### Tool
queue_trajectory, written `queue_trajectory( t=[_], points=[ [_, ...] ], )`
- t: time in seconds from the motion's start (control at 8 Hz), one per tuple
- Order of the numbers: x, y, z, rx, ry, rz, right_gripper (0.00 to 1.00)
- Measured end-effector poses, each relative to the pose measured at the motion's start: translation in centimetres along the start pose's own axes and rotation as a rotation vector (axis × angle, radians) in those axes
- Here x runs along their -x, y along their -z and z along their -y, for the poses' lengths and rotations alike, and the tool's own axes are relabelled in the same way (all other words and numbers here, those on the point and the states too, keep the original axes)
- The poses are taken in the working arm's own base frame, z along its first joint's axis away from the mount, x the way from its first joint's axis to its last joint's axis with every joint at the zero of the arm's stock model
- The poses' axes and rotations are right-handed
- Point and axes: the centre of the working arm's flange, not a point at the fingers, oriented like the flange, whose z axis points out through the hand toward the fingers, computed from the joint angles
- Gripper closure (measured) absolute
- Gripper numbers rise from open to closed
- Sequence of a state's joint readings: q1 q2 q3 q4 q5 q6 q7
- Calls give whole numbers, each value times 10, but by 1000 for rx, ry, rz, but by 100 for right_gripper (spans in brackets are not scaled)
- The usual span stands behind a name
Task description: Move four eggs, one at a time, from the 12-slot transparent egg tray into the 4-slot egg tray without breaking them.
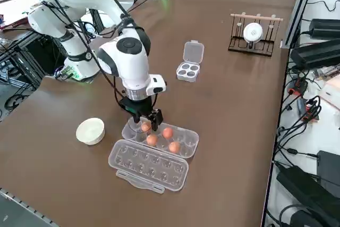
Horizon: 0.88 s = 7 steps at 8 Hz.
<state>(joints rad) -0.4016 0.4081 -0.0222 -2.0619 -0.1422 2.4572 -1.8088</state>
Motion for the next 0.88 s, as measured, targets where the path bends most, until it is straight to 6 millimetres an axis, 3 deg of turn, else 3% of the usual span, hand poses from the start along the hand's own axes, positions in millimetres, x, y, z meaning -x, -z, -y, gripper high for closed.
queue_trajectory(
  t=[0.88],
  points=[
    [-5, -14, 1, -20, 6, -10, 11]
  ],
)
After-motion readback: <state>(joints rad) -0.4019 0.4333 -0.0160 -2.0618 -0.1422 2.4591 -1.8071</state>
